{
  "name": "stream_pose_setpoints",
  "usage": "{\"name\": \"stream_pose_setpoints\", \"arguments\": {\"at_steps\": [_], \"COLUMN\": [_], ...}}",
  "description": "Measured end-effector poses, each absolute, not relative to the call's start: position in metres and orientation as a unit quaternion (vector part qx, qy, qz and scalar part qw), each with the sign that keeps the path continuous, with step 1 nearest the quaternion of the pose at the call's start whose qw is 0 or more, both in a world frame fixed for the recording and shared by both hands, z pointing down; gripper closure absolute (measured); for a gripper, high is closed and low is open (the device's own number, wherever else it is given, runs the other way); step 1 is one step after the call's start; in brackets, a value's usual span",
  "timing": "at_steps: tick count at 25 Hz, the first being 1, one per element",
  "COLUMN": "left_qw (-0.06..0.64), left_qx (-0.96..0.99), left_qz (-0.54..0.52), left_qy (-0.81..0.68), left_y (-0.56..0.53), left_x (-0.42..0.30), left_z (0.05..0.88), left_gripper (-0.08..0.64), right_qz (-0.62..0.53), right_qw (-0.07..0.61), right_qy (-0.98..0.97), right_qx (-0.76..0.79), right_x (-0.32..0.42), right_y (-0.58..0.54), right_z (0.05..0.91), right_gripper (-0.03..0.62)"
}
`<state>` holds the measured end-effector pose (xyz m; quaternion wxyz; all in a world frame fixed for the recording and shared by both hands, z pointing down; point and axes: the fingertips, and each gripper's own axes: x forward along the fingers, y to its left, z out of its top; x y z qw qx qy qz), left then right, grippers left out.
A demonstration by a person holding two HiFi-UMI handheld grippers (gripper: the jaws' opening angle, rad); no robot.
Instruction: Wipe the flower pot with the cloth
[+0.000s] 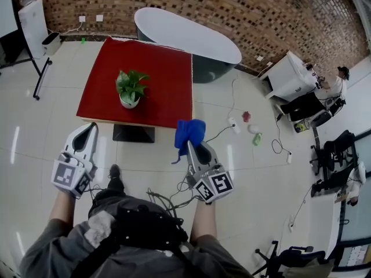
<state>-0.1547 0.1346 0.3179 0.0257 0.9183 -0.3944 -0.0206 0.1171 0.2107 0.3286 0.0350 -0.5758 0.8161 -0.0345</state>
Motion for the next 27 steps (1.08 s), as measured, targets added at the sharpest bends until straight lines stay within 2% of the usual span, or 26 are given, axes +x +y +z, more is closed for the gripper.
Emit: {"name": "stream_pose_setpoints", "arguments": {"at_steps": [3, 11, 22, 27], "left_qw": [0.048, 0.072, 0.01, 0.035], "left_qx": [0.911, 0.908, 0.907, 0.907], "left_qz": [-0.03, -0.015, -0.006, -0.014], "left_qy": [-0.408, -0.412, -0.422, -0.42], "left_y": [0.156, 0.309, 0.384, 0.391], "left_x": [-0.153, -0.122, -0.114, -0.114], "left_z": [0.311, 0.269, 0.257, 0.26], "left_gripper": [0.532, 0.532, 0.532, 0.532], "right_qz": [-0.039, -0.027, 0.019, 0.028], "right_qw": [0.038, 0.041, 0.038, 0.025], "right_qy": [0.818, 0.831, 0.846, 0.846], "right_qx": [-0.573, -0.554, -0.531, -0.533], "right_x": [0.119, 0.128, 0.107, 0.094], "right_y": [0.238, 0.393, 0.464, 0.474], "right_z": [0.331, 0.3, 0.271, 0.266], "right_gripper": [0.535, 0.535, 0.535, 0.535]}}
